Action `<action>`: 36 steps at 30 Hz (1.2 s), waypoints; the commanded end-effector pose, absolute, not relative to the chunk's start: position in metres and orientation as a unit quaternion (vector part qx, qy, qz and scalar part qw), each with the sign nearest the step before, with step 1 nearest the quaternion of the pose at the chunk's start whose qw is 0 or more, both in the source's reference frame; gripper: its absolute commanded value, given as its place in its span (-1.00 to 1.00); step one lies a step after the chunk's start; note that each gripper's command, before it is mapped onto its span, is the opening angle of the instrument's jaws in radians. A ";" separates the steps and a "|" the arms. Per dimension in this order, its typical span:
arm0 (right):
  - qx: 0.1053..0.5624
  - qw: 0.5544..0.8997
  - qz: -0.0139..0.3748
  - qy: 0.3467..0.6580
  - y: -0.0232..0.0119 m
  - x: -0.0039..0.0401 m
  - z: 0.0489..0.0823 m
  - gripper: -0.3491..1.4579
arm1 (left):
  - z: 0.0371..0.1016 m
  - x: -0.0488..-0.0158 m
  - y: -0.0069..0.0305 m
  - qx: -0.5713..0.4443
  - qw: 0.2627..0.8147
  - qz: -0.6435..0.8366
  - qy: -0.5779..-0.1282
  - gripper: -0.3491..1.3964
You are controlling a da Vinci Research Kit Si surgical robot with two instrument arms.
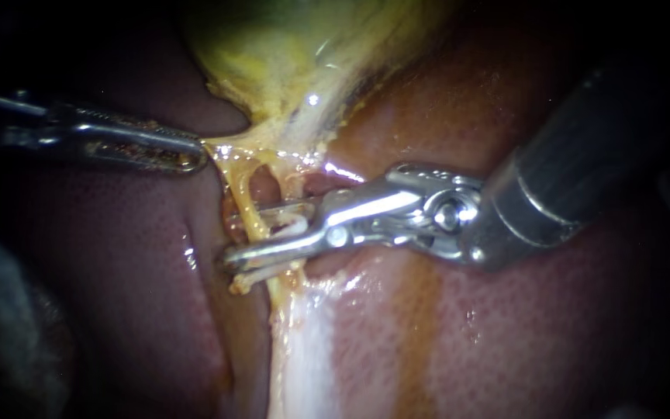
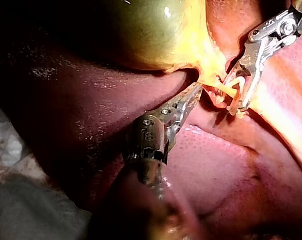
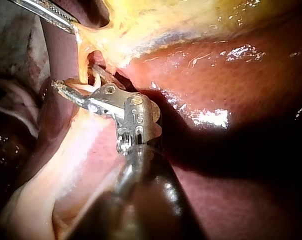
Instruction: Clipping third clip left tube
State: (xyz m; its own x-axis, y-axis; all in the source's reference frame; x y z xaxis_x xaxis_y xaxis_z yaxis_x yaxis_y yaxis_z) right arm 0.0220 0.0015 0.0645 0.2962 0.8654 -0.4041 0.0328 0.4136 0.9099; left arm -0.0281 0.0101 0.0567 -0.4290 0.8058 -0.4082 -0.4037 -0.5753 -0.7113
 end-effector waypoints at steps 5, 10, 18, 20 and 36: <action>0.441 0.665 0.316 0.513 0.0019 0.0228 0.0646 -0.13 | 0.0568 -0.0283 0.0101 -0.378 0.378 0.803 -0.264 -1.00; 0.440 0.656 0.322 0.522 0.0025 0.0237 0.0644 -0.13 | 0.0569 -0.0284 0.0101 -0.378 0.378 0.803 -0.264 -1.00; 0.421 0.640 0.356 0.535 0.0049 0.0236 0.0633 -0.13 | 0.0569 -0.0285 0.0101 -0.378 0.378 0.803 -0.264 -1.00; 0.418 0.641 0.354 0.538 0.0053 0.0235 0.0632 -0.13 | 0.0569 -0.0285 0.0101 -0.378 0.378 0.803 -0.264 -1.00; 0.447 0.590 0.348 0.575 0.0065 0.0237 0.0573 -0.13 | 0.0569 -0.0282 0.0101 -0.379 0.377 0.803 -0.264 -1.00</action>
State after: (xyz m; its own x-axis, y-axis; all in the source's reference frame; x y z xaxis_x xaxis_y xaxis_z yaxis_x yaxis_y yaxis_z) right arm 0.0237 0.0067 0.0570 0.0901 0.9264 -0.3657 0.1077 0.3560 0.9283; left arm -0.0282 0.0101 0.0569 -0.4287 0.8061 -0.4080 -0.4062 -0.5754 -0.7099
